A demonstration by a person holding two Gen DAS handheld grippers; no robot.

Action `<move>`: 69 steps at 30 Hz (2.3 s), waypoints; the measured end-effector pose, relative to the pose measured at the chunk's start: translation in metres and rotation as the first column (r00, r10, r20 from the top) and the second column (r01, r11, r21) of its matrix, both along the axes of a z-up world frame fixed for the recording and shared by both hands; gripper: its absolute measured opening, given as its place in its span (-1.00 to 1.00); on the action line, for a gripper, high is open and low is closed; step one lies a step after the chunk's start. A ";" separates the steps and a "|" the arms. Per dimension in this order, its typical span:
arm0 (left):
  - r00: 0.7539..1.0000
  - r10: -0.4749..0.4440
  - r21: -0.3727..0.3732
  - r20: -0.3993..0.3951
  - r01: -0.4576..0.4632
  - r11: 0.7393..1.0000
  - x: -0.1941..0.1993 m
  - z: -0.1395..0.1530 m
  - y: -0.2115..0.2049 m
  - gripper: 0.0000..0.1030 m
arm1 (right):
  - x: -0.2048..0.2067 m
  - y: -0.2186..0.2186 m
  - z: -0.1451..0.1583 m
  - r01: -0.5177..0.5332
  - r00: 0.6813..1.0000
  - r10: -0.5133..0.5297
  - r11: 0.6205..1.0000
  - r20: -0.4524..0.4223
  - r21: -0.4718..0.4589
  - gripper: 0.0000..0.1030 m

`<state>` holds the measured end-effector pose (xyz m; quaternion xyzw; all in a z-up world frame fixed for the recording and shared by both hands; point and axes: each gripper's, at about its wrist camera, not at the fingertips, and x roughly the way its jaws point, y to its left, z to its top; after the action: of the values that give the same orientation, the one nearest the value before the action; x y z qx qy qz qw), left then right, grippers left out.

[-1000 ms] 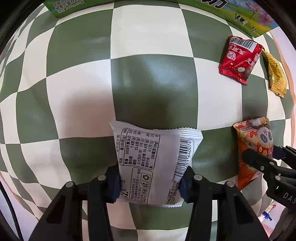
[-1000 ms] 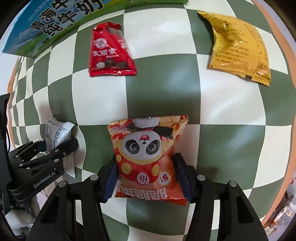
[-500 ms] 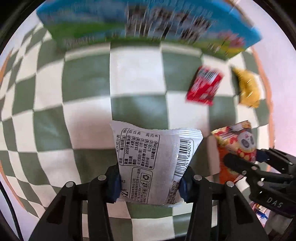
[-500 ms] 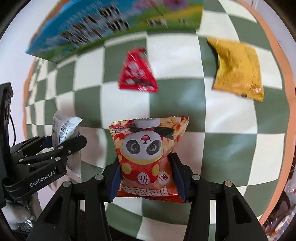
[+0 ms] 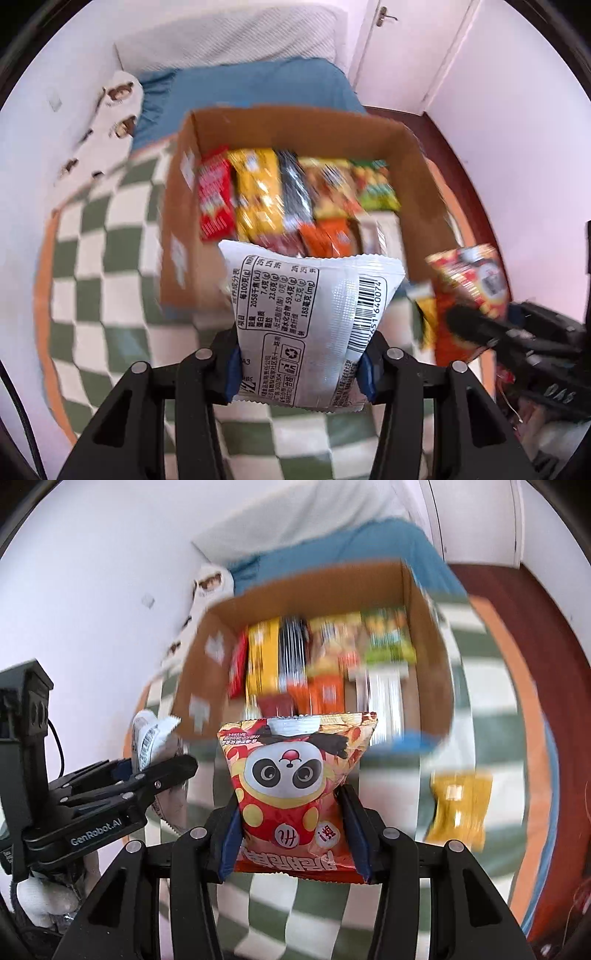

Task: Organize snacks
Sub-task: 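Carry both packets into the box and open both tools, then move both tools back over the last two snacks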

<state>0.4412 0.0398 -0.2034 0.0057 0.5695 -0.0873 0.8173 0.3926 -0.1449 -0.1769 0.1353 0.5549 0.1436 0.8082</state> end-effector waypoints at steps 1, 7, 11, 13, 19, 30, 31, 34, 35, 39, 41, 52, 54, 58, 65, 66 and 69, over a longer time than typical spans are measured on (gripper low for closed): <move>1.000 0.004 0.019 0.000 -0.004 1.000 0.009 0.000 0.001 -0.11 | 0.011 0.001 0.001 0.003 1.000 -0.002 1.000 0.009 -0.008 0.00; 0.998 0.048 0.128 -0.049 -0.042 0.991 0.076 -0.030 0.015 -0.11 | 0.083 0.008 -0.020 0.022 1.000 -0.023 0.998 -0.014 -0.055 0.00; 0.993 0.062 0.158 -0.104 -0.045 0.986 0.097 -0.057 0.020 -0.11 | 0.114 0.009 -0.048 0.041 0.997 -0.046 0.996 -0.062 -0.077 0.00; 0.990 0.068 0.164 -0.124 -0.048 0.985 0.103 -0.068 0.021 -0.11 | 0.125 0.012 -0.063 0.049 0.996 -0.056 0.995 -0.074 -0.090 0.00; 0.980 0.088 0.155 -0.176 -0.061 0.986 0.114 -0.091 0.024 -0.09 | 0.147 0.018 -0.084 0.054 0.994 -0.065 0.991 -0.083 -0.126 0.00; 0.974 0.141 0.123 -0.178 -0.120 0.985 0.124 -0.092 0.029 0.52 | 0.163 0.019 -0.102 0.050 0.986 -0.085 0.973 -0.145 -0.224 0.97; 0.975 0.142 0.122 -0.173 -0.122 0.985 0.122 -0.088 0.028 0.52 | 0.162 0.017 -0.100 0.055 0.986 -0.089 0.972 -0.142 -0.229 0.97; 0.977 0.145 0.121 -0.154 -0.127 0.984 0.116 -0.079 0.025 0.52 | 0.155 0.013 -0.091 0.060 0.989 -0.090 0.969 -0.115 -0.241 0.97; 0.978 0.147 0.119 -0.146 -0.130 0.984 0.112 -0.075 0.024 0.52 | 0.150 0.012 -0.085 0.060 0.991 -0.087 0.965 -0.098 -0.255 0.97; 0.983 0.153 0.093 -0.104 -0.143 0.985 0.094 -0.059 0.023 0.53 | 0.129 0.010 -0.061 0.066 0.997 -0.078 0.954 -0.030 -0.291 0.97; 0.985 0.153 0.087 -0.073 -0.147 0.985 0.083 -0.051 0.022 0.56 | 0.117 0.010 -0.049 0.067 0.998 -0.069 0.952 0.004 -0.298 0.97; 0.984 0.139 0.059 0.108 -0.146 0.987 0.015 0.002 0.011 0.64 | 0.041 0.007 0.003 0.094 0.987 -0.046 0.944 0.154 -0.317 0.97; 0.982 0.129 0.060 0.135 -0.139 0.989 0.001 0.012 0.007 0.64 | 0.027 0.006 0.012 0.100 0.984 -0.047 0.947 0.174 -0.305 0.97; 0.977 0.113 0.064 0.183 -0.127 0.990 -0.020 0.032 0.002 0.64 | 0.000 0.003 0.032 0.117 0.975 -0.058 0.954 0.215 -0.275 0.97; 0.956 0.082 0.030 0.281 -0.094 0.995 -0.052 0.065 -0.005 0.99 | -0.043 -0.002 0.065 0.150 0.954 -0.082 0.963 0.289 -0.224 0.97; 0.955 0.080 0.027 0.287 -0.091 0.995 -0.055 0.067 -0.007 0.99 | -0.047 -0.004 0.067 0.154 0.953 -0.087 0.964 0.291 -0.216 0.97; 0.956 0.063 0.020 0.287 -0.072 0.997 -0.059 0.065 -0.014 0.99 | -0.058 -0.015 0.063 0.166 0.955 -0.107 0.966 0.275 -0.200 0.97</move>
<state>0.3823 0.0262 -0.1387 0.0110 0.4466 -0.0491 0.8933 0.3345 -0.1603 -0.1138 0.0625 0.4449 0.0411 0.8925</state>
